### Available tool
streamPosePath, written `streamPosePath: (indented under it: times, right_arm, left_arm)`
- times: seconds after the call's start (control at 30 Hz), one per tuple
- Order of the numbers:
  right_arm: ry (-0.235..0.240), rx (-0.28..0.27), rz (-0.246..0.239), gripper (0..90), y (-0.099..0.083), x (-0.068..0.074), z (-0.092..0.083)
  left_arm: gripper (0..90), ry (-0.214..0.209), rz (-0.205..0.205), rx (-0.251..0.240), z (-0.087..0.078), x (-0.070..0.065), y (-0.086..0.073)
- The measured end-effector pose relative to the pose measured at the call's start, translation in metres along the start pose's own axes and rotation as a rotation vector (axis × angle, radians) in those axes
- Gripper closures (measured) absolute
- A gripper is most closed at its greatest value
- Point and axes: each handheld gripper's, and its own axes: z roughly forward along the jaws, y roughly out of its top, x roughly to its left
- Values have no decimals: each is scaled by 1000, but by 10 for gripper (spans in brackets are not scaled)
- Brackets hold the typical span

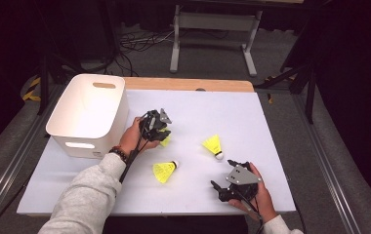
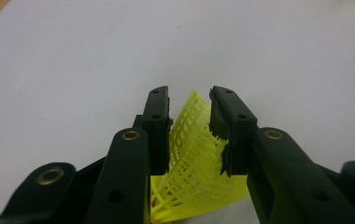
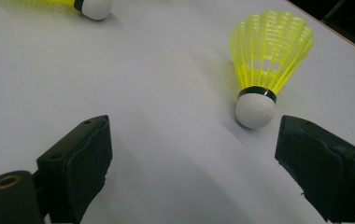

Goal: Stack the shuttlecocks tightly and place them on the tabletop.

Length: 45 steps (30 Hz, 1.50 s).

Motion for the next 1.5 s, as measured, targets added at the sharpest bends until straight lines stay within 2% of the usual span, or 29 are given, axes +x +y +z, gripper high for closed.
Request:
streamPosePath:
  times: [0.07,0.13,0.2,0.23,0.33,0.6,0.73,0.8,0.87,1.1,1.4,1.5]
  right_arm:
    - [1,0,-2,116,0,0,0]
    - [1,-4,0,115,0,0,0]
    - [0,-4,0,116,0,0,0]
    - [2,-8,0,116,0,0,-1]
    - [2,-5,1,116,0,0,0]
    - [1,-7,-2,116,0,0,-1]
    - [2,-8,-3,115,1,0,-1]
    - [1,-8,-4,115,1,0,-1]
    - [0,-8,-4,115,1,0,-1]
    - [-1,-11,-2,116,1,0,-1]
    - [-3,-10,-5,116,2,1,-1]
    - [-3,-11,-5,115,2,1,-1]
  left_arm:
    - [686,3,-12,6,1,3,2]
    - [686,12,-22,-13,2,5,3]
    - [675,11,-22,-4,3,6,4]
    - [653,24,-31,-2,4,6,6]
    - [647,14,-52,-5,5,6,7]
    - [510,-3,-83,-5,5,5,7]
    - [437,-10,-88,1,1,5,6]
    - [436,-25,-87,-4,-1,4,6]
    - [406,-27,-87,-12,-5,3,6]
    - [393,-39,-77,-13,-14,0,4]
    - [369,-20,-75,-25,-18,-1,2]
    - [362,-8,-73,-44,-21,0,2]
